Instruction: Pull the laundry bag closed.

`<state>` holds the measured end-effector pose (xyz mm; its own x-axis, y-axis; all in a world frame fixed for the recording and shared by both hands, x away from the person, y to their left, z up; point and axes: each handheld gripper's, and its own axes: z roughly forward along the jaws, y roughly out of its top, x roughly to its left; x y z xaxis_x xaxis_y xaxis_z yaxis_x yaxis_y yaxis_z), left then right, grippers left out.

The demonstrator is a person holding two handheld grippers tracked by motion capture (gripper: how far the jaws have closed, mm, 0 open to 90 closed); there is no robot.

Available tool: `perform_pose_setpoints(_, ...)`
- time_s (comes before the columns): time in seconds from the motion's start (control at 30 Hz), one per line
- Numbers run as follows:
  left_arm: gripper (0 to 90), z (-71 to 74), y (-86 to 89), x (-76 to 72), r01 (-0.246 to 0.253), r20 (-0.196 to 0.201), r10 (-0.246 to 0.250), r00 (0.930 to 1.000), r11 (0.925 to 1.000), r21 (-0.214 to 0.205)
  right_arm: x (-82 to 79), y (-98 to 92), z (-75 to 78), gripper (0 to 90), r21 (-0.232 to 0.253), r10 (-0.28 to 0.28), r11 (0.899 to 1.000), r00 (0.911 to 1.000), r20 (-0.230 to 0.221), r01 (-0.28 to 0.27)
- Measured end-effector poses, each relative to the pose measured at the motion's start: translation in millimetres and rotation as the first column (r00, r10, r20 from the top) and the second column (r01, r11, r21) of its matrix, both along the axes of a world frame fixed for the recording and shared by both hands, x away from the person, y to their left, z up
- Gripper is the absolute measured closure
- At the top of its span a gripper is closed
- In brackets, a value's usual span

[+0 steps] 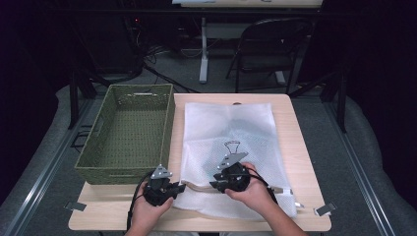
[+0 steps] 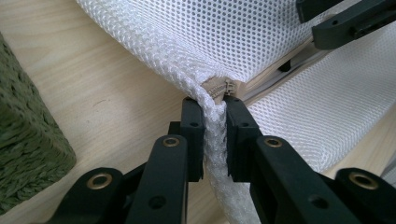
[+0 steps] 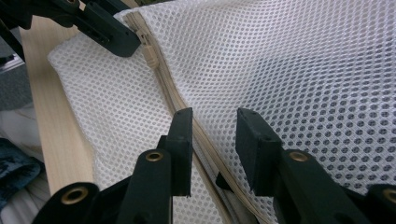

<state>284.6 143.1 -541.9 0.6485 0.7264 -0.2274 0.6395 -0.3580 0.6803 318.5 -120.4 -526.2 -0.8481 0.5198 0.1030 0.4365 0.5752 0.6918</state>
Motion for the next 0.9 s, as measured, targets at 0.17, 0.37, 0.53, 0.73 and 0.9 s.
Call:
perform_pose_setpoints(0.17,82.1,9.0,-3.0,0.8,0.013,0.024,-0.013,0.9996,0.9999,-0.009,1.2,1.9,3.0,66.9,0.046,0.014,0.999,0.9999,-0.005,-0.014)
perform_pose_setpoints(0.37,82.6,15.5,-6.5,2.3,0.023,0.033,-0.022,0.9992,0.9996,-0.019,1.5,6.7,7.4,71.2,0.059,0.029,0.998,0.9995,0.009,-0.030)
perform_pose_setpoints(0.53,82.7,20.4,-9.0,4.0,0.035,0.029,-0.035,0.9990,0.9991,-0.023,1.2,12.7,8.7,77.1,0.072,0.059,0.996,0.9983,0.003,-0.059)
perform_pose_setpoints(0.73,82.7,19.4,-8.9,4.2,0.040,0.032,-0.039,0.9987,0.9985,-0.037,0.5,20.1,6.7,77.1,0.082,0.093,0.992,0.9957,-0.004,-0.092)
perform_pose_setpoints(0.9,82.8,18.5,-9.6,4.1,0.041,0.026,-0.040,0.9989,0.9984,-0.040,3.2,24.8,1.0,76.8,0.074,0.096,0.993,0.9953,0.001,-0.096)
